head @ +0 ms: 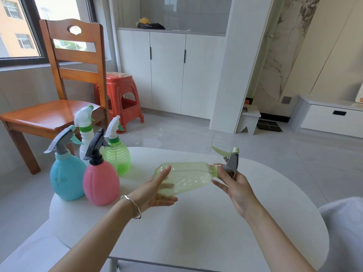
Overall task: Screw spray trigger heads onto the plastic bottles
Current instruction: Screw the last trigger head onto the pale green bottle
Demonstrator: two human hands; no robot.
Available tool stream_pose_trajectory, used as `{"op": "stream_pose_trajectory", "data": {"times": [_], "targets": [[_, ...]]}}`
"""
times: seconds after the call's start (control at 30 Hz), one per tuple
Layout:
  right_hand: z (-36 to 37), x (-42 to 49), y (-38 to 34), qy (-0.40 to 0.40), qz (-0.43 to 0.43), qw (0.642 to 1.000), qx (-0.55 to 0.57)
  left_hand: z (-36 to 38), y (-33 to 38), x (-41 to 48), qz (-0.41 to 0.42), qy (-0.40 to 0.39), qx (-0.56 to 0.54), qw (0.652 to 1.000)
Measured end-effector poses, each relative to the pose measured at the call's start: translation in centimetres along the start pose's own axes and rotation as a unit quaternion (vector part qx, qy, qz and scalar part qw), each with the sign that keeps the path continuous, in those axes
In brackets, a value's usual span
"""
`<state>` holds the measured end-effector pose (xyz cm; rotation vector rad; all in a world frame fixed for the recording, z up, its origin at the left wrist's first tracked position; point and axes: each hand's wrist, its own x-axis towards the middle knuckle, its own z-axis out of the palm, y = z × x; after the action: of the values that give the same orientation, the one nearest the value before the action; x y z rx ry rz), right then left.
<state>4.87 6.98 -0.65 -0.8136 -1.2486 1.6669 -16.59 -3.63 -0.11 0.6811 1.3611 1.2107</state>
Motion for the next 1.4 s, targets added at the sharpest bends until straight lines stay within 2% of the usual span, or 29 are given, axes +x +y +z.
{"op": "stream_pose_trajectory", "data": {"times": [0.07,0.13,0.17,0.3,0.4,0.53,0.6,0.73,0.9,0.97,1.03,1.1,1.17,1.23,1.33,1.4], "targets": [[0.2,0.0,0.5,0.066,0.007,0.997,-0.037,-0.1,-0.3,0.0,0.004,-0.007,0.029,1.0],[-0.1,0.2,0.6,0.095,0.018,0.993,-0.064,-0.1,-0.6,0.0,0.002,-0.012,0.057,0.998],[-0.2,0.2,0.4,0.087,0.025,0.994,-0.066,-0.1,-0.7,0.1,0.003,-0.01,0.064,0.998],[-0.4,0.0,-0.6,-0.03,0.029,0.999,0.016,-0.3,-0.3,0.3,-0.007,0.016,0.06,0.998],[0.2,-0.2,-0.5,-0.019,-0.007,1.0,0.016,-0.1,-0.2,0.0,-0.007,0.015,0.041,0.999],[0.5,-0.4,-1.1,0.009,-0.047,0.998,0.05,0.7,-0.2,-0.2,0.094,0.03,0.017,0.995],[0.6,-0.6,-1.6,0.007,-0.069,0.996,0.054,0.8,0.0,-0.3,0.115,0.026,0.011,0.993],[0.8,-0.9,-1.7,0.001,-0.065,0.997,0.04,0.8,0.2,-0.7,0.114,0.021,0.002,0.993],[0.9,-1.7,-3.4,-0.087,-0.066,0.989,0.097,0.8,0.5,-1.0,0.088,0.006,-0.013,0.996],[1.5,-2.1,-3.9,-0.109,-0.09,0.988,0.058,0.3,0.6,-1.4,0.07,-0.011,-0.017,0.997],[2.5,-2.3,-4.3,-0.106,-0.112,0.988,0.01,-0.1,0.6,-2.2,0.091,-0.018,0.011,0.996],[3.9,-2.4,-4.9,-0.083,-0.127,0.988,-0.029,-0.8,0.7,-3.1,0.153,0.012,0.088,0.984],[5.7,-2.5,-6.0,-0.076,-0.133,0.987,-0.05,-1.8,1.0,-4.0,0.247,0.064,0.176,0.951],[7.5,-2.7,-7.3,-0.091,-0.138,0.985,-0.042,-2.6,1.9,-5.2,0.325,0.087,0.208,0.919],[10.6,-3.2,-9.1,-0.114,-0.148,0.982,-0.035,-3.3,2.9,-7.2,0.368,0.094,0.262,0.887],[12.9,-3.6,-9.7,-0.122,-0.146,0.98,-0.052,-3.7,2.7,-8.4,0.371,0.129,0.325,0.86]]}}
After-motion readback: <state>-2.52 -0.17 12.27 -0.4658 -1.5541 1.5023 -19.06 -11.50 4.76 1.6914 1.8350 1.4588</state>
